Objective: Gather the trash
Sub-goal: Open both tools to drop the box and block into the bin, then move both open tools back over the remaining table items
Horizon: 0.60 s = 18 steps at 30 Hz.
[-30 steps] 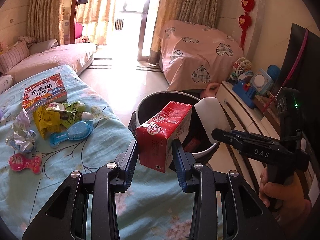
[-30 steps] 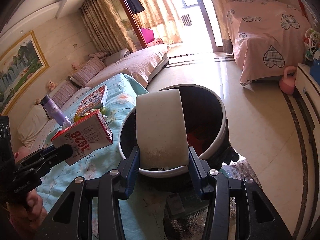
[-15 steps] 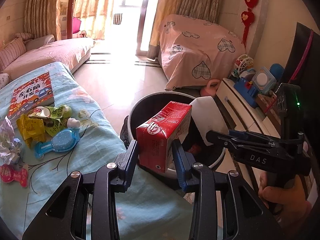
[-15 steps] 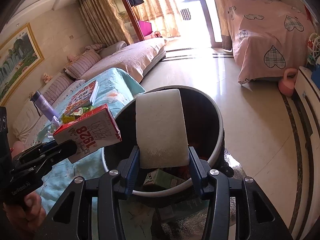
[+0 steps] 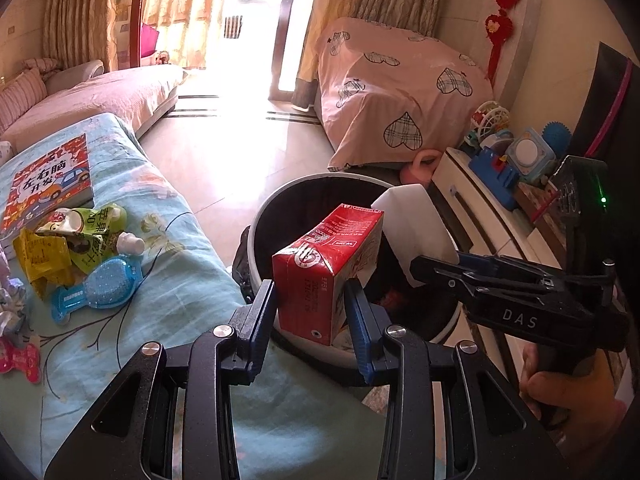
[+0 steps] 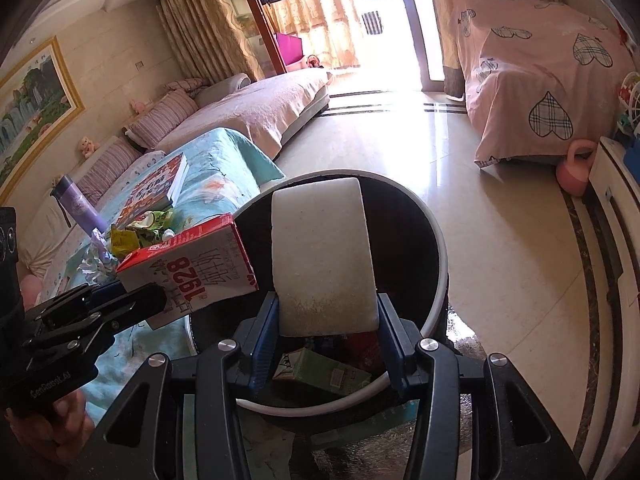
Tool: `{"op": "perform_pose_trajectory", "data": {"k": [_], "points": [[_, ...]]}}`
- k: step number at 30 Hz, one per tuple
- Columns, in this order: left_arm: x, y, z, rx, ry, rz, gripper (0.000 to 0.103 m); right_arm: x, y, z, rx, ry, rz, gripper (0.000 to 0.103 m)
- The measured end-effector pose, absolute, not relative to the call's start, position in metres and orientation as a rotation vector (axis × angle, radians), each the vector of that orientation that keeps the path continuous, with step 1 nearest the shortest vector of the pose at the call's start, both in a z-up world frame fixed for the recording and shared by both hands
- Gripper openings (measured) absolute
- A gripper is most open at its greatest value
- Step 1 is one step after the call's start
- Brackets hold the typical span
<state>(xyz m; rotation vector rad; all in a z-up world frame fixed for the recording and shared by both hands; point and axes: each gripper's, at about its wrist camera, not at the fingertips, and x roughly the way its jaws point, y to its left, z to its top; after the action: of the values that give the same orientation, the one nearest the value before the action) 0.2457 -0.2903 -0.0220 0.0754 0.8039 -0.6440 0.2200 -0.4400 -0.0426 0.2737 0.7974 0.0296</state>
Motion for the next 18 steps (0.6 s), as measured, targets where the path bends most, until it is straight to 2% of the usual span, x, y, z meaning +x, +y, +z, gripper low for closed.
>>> {"op": "perform_pose_trajectory", "data": {"k": [1,2,5,9,16,18], "points": [[0.247,-0.291,-0.023,0.074,0.812,-0.643,0.035,0.221,-0.441,-0.043,0.274,0.800,0.029,0.050],[0.248,-0.291,-0.024,0.071,0.821,-0.635,0.040,0.222,-0.441,-0.043,0.275,0.802,0.031,0.052],[0.247,-0.286,-0.023,0.044,0.821,-0.629,0.061,0.222,-0.443,-0.043,0.287,0.804,0.030,0.059],[0.241,-0.273,-0.022,0.014,0.816,-0.624,0.062,0.216,-0.445,-0.039,0.307,0.781,0.022,0.069],[0.225,-0.234,-0.027,-0.043,0.828,-0.584,0.065,0.200,-0.433,-0.029,0.325,0.737,0.039,0.080],[0.221,-0.219,-0.029,-0.065,0.834,-0.566,0.065,0.195,-0.425,-0.027,0.333,0.720,0.038,0.088]]}}
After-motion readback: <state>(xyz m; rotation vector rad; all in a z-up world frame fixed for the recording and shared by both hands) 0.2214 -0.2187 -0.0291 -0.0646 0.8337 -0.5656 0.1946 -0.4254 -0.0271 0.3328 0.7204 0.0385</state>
